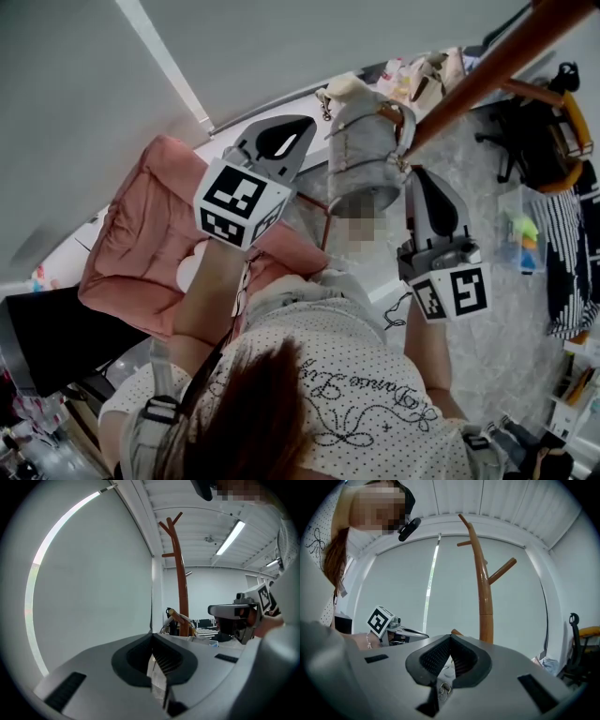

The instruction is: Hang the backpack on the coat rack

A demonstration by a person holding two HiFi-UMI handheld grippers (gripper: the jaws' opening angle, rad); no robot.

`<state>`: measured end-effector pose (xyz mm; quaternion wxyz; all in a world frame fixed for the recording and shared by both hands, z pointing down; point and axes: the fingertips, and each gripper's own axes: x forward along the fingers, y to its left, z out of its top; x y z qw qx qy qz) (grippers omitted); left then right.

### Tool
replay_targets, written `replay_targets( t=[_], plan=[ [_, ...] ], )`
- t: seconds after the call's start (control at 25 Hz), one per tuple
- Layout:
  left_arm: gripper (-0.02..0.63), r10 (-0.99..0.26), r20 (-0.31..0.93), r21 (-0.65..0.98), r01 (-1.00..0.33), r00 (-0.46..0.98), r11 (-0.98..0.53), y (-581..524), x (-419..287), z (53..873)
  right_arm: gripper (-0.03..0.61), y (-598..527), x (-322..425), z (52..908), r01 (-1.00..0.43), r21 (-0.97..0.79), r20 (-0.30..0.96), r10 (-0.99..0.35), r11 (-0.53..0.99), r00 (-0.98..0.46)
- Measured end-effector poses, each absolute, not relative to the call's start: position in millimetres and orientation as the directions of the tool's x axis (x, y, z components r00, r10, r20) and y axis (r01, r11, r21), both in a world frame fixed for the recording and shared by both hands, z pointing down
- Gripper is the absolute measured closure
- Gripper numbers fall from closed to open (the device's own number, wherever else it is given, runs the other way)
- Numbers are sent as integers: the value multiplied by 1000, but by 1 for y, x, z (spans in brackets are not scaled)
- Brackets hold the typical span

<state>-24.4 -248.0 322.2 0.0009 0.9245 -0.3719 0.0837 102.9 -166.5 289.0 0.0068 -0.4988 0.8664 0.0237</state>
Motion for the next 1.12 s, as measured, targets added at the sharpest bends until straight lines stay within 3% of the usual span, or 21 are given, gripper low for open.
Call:
replay_targets(
  t=[1.12],
  plan=[
    [611,-789,68,-59,-787,611,-615,-236,-64,324,569,-164,113,280,-907,45,-85,-903,419,-422]
  ],
)
